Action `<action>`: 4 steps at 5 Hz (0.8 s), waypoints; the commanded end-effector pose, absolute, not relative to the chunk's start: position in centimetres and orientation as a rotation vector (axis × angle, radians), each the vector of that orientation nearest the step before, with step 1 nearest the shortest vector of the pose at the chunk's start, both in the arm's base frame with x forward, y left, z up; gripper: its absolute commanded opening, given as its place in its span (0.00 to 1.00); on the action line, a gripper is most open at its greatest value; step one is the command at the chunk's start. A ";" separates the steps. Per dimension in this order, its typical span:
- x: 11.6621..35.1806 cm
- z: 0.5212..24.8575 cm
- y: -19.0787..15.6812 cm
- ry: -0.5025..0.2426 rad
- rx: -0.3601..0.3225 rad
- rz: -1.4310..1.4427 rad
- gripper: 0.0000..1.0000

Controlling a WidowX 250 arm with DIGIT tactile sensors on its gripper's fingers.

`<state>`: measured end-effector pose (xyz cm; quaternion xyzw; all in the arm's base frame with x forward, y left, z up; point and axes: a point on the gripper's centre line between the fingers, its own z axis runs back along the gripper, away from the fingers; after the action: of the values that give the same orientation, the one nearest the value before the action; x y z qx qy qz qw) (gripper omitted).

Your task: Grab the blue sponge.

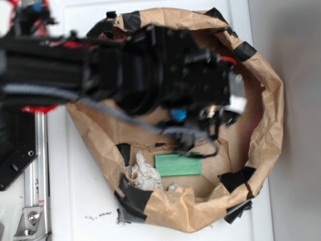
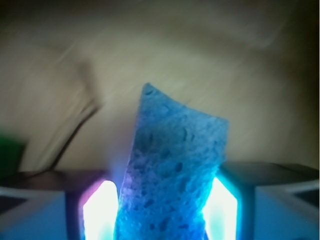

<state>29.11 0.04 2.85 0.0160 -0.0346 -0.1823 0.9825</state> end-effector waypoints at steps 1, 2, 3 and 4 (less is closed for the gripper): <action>30.2 7.7 -0.5 -0.131 0.082 -0.271 0.00; 31.4 10.0 1.4 -0.144 0.088 -0.105 0.00; 31.3 11.1 2.0 -0.056 0.093 0.132 0.00; 31.1 10.9 1.8 -0.024 0.119 0.153 0.00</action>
<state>29.86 2.62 9.00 0.0593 0.0192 0.0789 0.9949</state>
